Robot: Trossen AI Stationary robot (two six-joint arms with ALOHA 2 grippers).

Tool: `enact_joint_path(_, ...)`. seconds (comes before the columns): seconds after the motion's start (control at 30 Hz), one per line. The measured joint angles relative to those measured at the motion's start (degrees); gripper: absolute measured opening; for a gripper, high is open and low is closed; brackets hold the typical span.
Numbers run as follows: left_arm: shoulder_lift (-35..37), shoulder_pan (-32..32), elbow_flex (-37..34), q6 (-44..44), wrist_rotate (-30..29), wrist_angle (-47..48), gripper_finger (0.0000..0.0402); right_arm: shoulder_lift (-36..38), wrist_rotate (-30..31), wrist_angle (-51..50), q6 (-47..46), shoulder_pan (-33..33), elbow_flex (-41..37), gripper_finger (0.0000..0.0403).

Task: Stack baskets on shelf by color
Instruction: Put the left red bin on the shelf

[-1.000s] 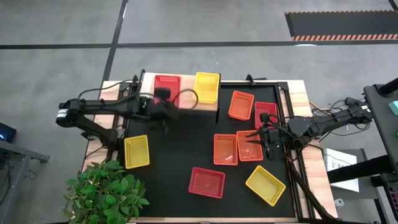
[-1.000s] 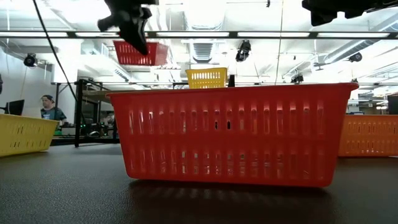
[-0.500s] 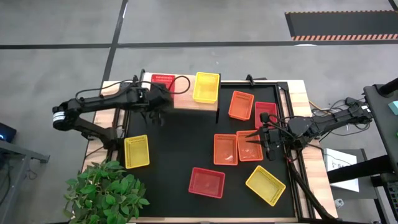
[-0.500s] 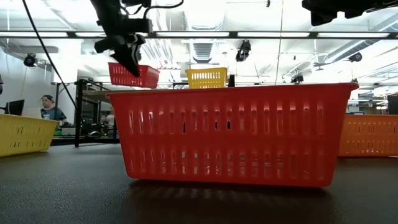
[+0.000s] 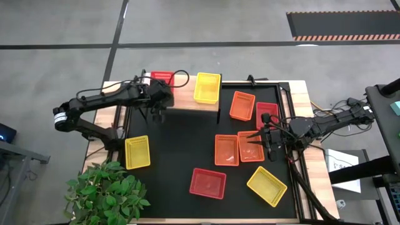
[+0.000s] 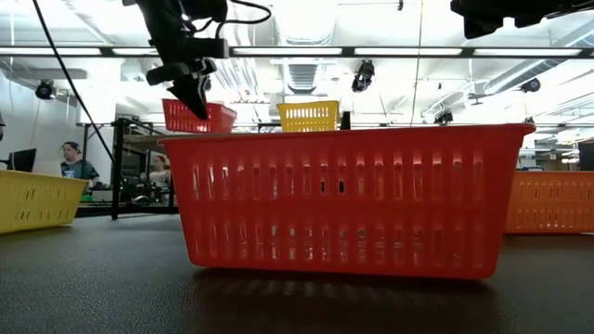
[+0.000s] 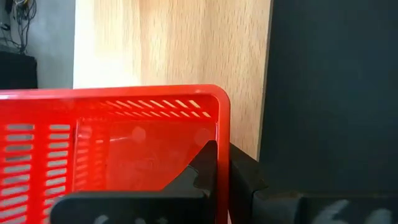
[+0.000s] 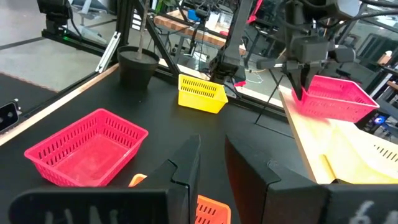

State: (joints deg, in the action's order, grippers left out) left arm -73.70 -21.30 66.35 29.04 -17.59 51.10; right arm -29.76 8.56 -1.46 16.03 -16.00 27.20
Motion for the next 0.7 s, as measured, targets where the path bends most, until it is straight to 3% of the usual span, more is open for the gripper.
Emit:
enact_joint_path(0.33, -0.1, -1.4, 0.0, 1.9, 0.0, -0.3, 0.0004, 0.0, 0.0, 0.0, 0.0, 0.0, 0.0, 0.0066)
enact_joint_path(0.7, 0.0, -3.1, 0.0, 1.9, -2.2, -1.2, 0.009, 0.0, 0.0, 0.0, 0.0, 0.0, 0.0, 0.0066)
